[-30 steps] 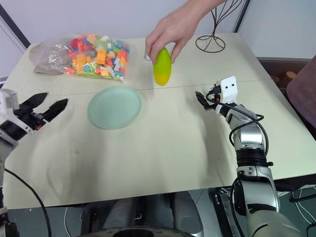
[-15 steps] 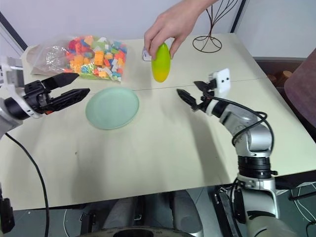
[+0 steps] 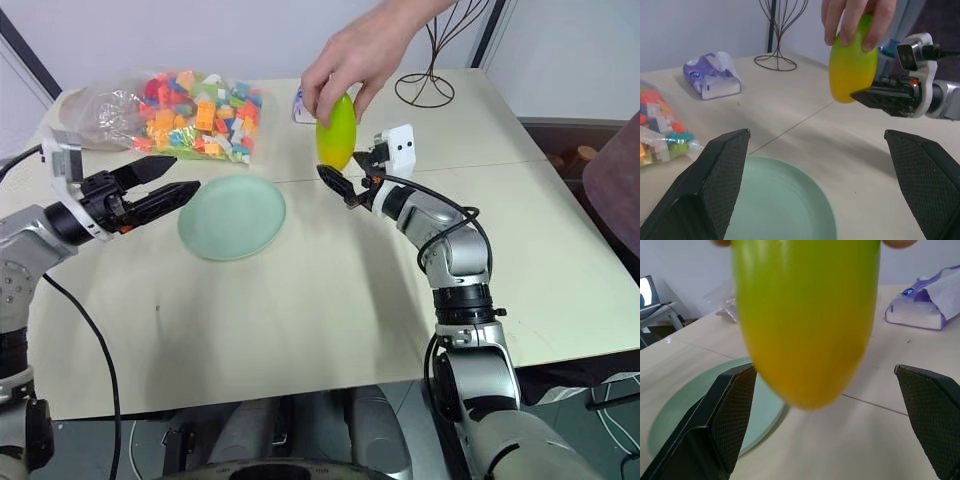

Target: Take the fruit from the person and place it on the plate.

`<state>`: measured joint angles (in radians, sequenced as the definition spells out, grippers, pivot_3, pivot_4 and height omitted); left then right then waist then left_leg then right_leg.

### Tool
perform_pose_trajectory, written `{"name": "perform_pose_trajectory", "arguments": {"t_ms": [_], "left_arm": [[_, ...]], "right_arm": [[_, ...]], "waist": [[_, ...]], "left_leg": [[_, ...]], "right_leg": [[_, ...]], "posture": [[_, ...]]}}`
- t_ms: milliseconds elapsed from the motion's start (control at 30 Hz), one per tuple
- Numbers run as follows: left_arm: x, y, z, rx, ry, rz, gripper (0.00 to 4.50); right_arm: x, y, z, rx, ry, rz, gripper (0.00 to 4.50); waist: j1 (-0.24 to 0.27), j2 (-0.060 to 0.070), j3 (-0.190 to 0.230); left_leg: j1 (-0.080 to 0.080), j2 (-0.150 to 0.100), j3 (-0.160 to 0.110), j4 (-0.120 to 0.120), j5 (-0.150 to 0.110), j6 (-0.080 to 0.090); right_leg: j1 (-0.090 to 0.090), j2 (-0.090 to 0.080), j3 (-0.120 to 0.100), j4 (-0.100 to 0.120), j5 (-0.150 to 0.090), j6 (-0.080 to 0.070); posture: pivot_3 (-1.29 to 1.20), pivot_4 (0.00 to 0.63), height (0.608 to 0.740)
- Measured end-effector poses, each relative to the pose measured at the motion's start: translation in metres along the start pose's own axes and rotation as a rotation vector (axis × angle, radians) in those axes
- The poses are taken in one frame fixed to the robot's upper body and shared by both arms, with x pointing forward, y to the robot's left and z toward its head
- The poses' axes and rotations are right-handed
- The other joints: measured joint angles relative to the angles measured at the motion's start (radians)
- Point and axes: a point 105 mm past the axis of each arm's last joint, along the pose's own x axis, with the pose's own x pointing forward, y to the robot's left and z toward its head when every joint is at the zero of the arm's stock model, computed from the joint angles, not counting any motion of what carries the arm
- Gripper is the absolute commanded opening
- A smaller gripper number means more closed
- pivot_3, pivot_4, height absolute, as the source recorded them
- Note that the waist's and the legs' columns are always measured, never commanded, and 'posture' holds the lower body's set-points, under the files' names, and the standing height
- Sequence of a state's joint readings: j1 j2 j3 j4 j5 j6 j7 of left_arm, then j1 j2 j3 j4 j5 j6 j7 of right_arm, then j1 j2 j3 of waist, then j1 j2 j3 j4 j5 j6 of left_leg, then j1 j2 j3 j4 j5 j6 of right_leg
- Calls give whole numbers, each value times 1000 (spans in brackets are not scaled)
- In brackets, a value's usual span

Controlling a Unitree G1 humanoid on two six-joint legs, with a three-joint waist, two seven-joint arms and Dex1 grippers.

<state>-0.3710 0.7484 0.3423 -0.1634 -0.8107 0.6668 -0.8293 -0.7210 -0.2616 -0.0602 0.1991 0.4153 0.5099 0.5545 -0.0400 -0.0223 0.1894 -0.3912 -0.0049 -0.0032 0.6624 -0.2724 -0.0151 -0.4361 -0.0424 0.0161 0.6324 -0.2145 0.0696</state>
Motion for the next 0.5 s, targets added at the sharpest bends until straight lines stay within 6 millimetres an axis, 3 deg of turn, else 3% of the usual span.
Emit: {"name": "perform_pose_trajectory", "arguments": {"t_ms": [67,267,300,333,500], "left_arm": [[-2,0,-2,-3,5,11,4500],[-7,1,-7,-4,11,40,4500],[-7,1,-6,-2,10,41,4500],[-7,1,-6,1,8,43,4500],[-8,1,-4,10,5,51,4500]], "right_arm": [[1,-1,-1,3,-3,-2,3606],[3,-2,-8,14,12,0,859],[3,-1,-7,13,9,1,236],[3,-1,-7,12,8,3,21],[3,0,-7,5,11,10,21]], "waist": [[-1,0,0],[0,0,0],[1,0,0],[2,0,0],[0,0,0]], "left_leg": [[0,0,0,0,0,0],[0,0,0,0,0,0],[0,0,0,0,0,0],[0,0,0,0,0,0],[0,0,0,0,0,0]], "right_leg": [[0,0,0,0,0,0],[0,-1,0,0,0,0],[0,-1,0,0,0,0],[0,-1,0,0,0,0],[0,-1,0,0,0,0]], "posture": [[0,150,740],[0,150,740],[0,150,740],[0,150,740],[0,150,740]]}}
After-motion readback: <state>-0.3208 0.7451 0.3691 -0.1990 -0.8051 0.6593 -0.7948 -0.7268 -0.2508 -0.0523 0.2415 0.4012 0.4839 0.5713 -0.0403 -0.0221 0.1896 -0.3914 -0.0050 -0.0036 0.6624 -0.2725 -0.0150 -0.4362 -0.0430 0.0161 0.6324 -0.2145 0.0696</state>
